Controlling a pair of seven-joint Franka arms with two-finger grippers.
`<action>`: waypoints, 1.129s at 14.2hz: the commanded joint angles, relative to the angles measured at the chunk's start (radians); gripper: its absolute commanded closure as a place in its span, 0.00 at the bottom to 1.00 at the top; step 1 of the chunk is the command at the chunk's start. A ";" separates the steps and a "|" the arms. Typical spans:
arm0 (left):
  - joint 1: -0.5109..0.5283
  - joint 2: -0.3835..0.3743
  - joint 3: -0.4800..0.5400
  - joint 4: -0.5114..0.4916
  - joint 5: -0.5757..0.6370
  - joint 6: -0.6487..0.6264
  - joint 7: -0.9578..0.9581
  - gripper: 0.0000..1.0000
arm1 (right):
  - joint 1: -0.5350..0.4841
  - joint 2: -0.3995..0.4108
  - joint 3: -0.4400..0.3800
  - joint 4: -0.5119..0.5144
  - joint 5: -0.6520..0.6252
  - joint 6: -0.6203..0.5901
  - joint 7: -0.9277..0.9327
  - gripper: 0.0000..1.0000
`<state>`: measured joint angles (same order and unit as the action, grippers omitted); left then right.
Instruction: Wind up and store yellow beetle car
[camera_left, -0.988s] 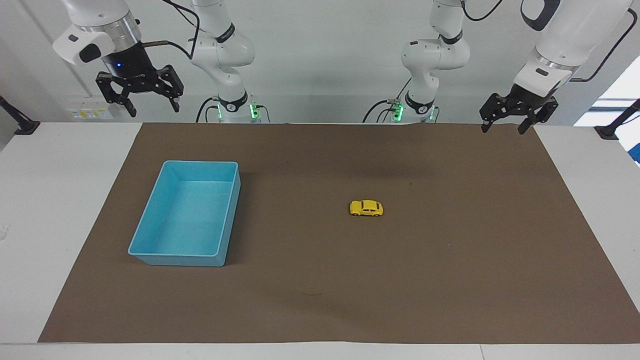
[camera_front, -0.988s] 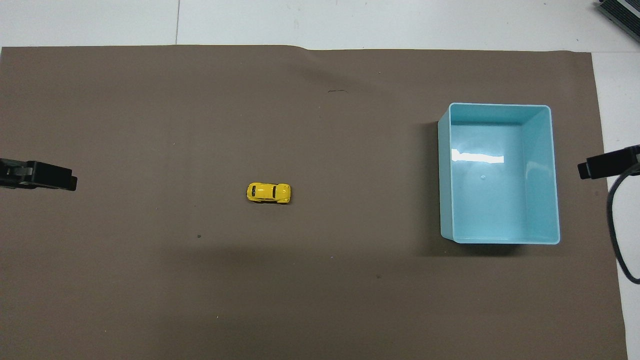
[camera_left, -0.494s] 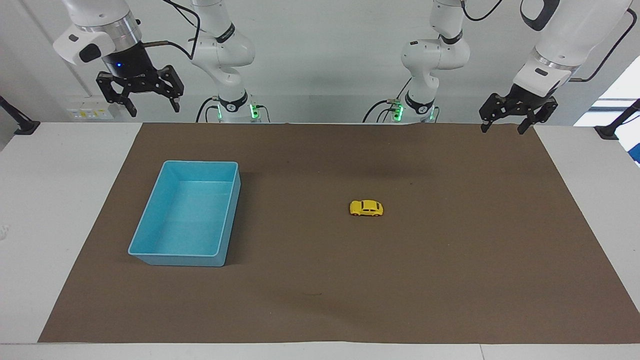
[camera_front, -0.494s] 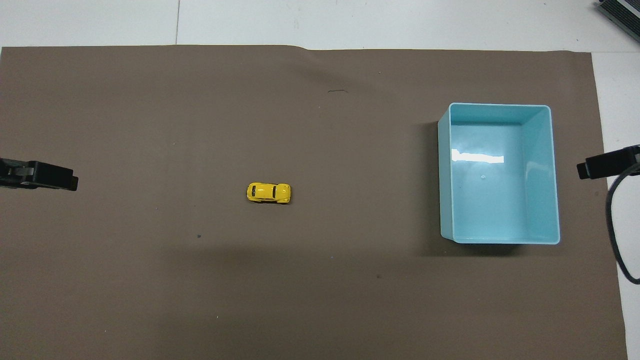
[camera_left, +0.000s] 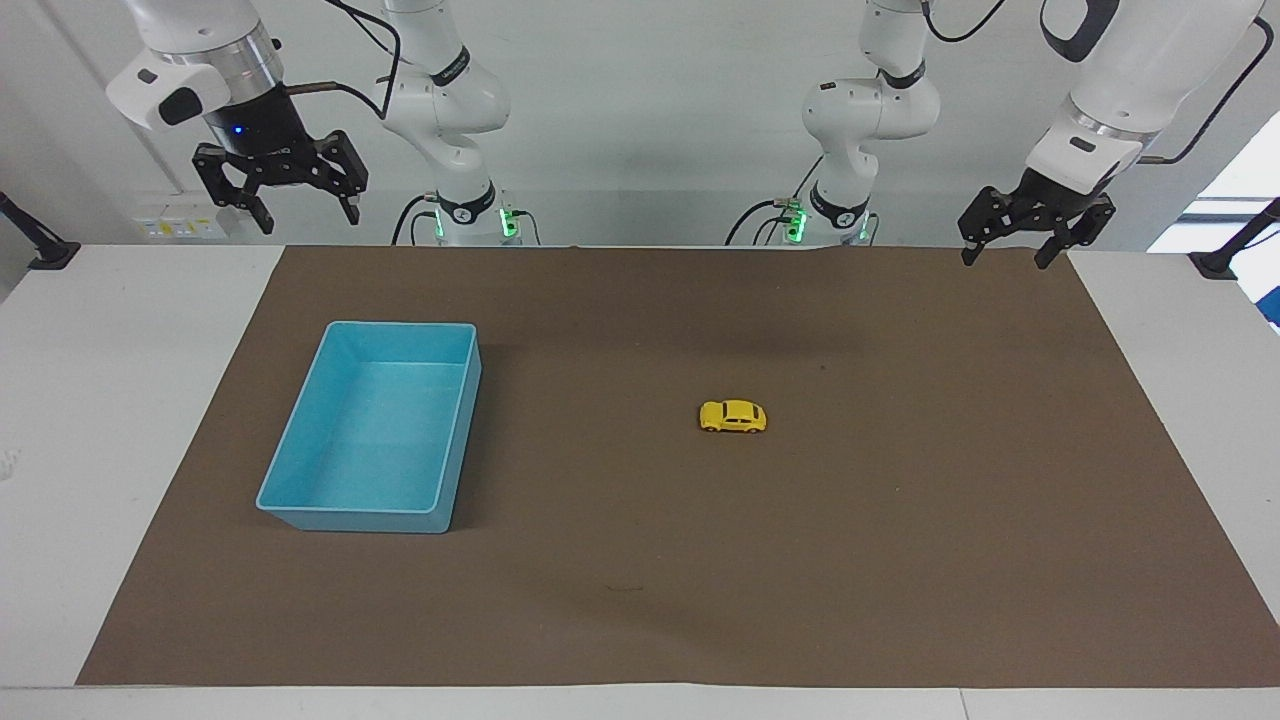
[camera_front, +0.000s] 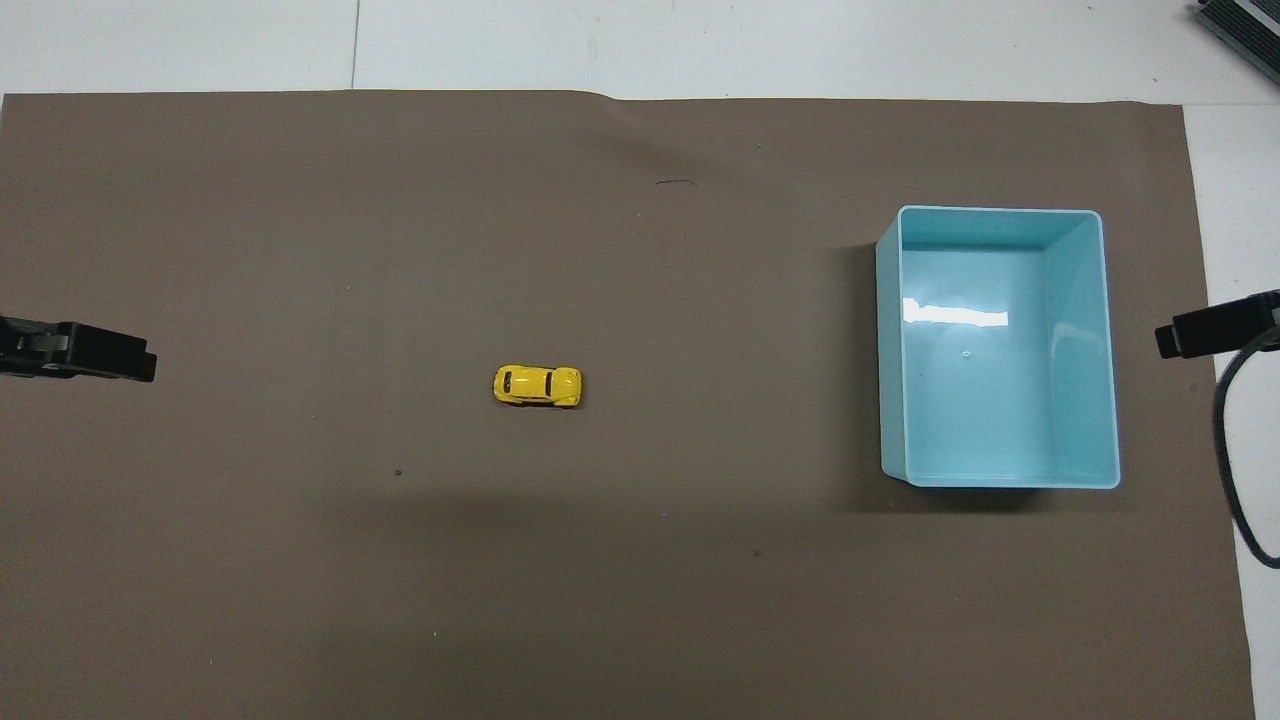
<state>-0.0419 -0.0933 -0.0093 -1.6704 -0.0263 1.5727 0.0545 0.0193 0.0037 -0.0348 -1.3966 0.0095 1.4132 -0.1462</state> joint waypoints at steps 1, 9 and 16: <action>0.019 -0.006 -0.009 -0.011 -0.003 0.019 -0.001 0.00 | -0.013 -0.018 0.009 -0.021 0.004 0.012 0.016 0.00; 0.016 -0.002 -0.011 -0.014 -0.003 0.023 -0.001 0.00 | -0.013 -0.018 0.009 -0.021 0.004 0.012 0.014 0.00; 0.005 0.033 -0.011 -0.021 -0.003 0.041 -0.160 0.00 | -0.013 -0.018 0.009 -0.021 0.004 0.012 0.014 0.00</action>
<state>-0.0417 -0.0842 -0.0115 -1.6741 -0.0264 1.5796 -0.0189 0.0193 0.0037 -0.0348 -1.3966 0.0095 1.4132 -0.1462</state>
